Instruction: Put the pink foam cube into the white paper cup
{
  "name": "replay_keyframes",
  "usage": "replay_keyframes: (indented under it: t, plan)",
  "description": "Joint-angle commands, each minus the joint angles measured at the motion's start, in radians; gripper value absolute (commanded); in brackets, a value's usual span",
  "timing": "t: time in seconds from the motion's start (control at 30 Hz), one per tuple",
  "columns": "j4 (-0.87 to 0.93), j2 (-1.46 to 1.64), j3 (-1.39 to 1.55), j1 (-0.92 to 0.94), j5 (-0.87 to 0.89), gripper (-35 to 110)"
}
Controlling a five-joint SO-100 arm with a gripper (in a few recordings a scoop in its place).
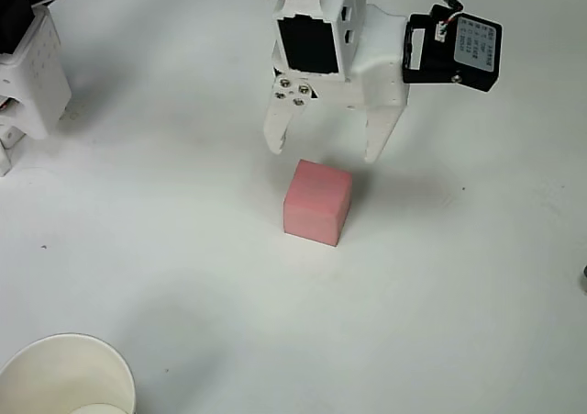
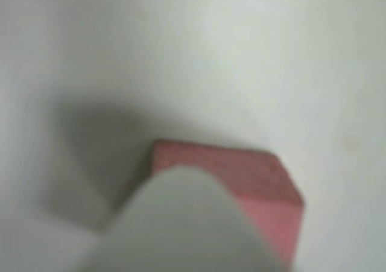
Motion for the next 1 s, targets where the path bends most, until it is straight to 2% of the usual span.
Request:
replay_keyframes:
  t: [0.0, 0.97]
  plan:
    - [0.015, 0.034, -0.052, -0.018, 0.003, 39]
    - [-0.008, -0.120, -0.052, -0.003, -0.023, 39]
